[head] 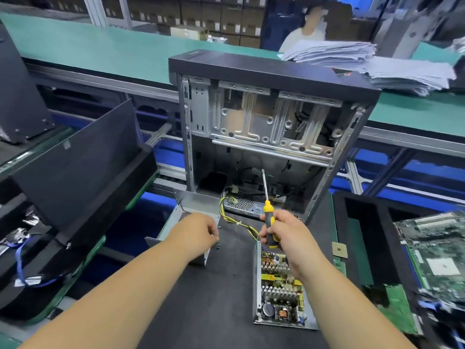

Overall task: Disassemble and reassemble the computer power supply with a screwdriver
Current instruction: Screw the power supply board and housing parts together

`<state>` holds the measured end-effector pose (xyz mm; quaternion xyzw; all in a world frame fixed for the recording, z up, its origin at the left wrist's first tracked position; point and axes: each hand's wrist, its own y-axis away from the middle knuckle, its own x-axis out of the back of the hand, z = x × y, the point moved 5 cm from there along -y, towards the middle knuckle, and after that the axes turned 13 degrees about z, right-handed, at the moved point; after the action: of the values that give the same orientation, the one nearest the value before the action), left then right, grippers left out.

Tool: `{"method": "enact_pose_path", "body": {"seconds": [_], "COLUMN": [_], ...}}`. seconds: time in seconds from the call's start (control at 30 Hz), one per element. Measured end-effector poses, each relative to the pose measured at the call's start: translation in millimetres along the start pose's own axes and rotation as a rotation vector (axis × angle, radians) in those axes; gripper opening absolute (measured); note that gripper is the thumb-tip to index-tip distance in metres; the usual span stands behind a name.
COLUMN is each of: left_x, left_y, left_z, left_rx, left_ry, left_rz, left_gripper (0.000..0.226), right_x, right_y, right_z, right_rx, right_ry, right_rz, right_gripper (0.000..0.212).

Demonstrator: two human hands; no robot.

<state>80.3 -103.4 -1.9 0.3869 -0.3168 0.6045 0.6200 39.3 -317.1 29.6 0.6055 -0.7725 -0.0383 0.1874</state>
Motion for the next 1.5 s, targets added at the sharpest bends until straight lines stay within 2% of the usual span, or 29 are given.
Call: {"method": "enact_pose_path", "body": {"seconds": [0.13, 0.33, 0.43, 0.63, 1.07, 1.17, 1.23, 1.37, 1.5], "left_x": [-15.3, -32.8, -35.2, -44.5, -40.1, -30.0, -20.7, 9.0, 30.3], "left_y": [-23.3, -38.4, -43.6, -47.7, -46.5, -43.6, -39.8, -26.7, -9.9], "left_z": [4.5, 4.2, 0.5, -4.5, 2.9, 2.1, -2.6, -1.0, 9.8], "left_rx": [0.006, -0.006, -0.027, -0.063, -0.109, -0.041, 0.061, 0.147, 0.195], "left_ry": [-0.177, -0.394, -0.378, -0.349, -0.322, -0.142, 0.132, 0.616, 1.058], "left_rz": [-0.16, -0.239, -0.194, -0.213, -0.198, -0.139, -0.133, -0.129, -0.174], "left_gripper": [0.017, 0.027, 0.03, 0.014, 0.01, 0.019, 0.014, 0.014, 0.014], "right_x": [5.0, 7.9, 4.7, 0.6, 5.7, 8.1, 11.5, 18.9, 25.6], "right_y": [-3.8, -7.5, -9.5, -11.2, -9.5, -9.1, -7.5, -3.0, 6.9], "right_z": [-4.5, -2.3, 0.9, 2.9, -2.5, -2.6, -3.2, -9.9, -24.9], "right_rx": [0.0, -0.008, -0.021, -0.06, -0.079, -0.055, -0.036, 0.039, 0.17], "right_ry": [-0.013, -0.026, -0.008, -0.008, 0.026, 0.023, 0.015, 0.043, 0.013], "right_rz": [0.038, 0.061, 0.039, 0.035, 0.023, 0.029, 0.045, 0.074, 0.096], "right_gripper": [0.03, 0.027, 0.027, 0.027, 0.028, 0.029, 0.031, 0.036, 0.025]}}
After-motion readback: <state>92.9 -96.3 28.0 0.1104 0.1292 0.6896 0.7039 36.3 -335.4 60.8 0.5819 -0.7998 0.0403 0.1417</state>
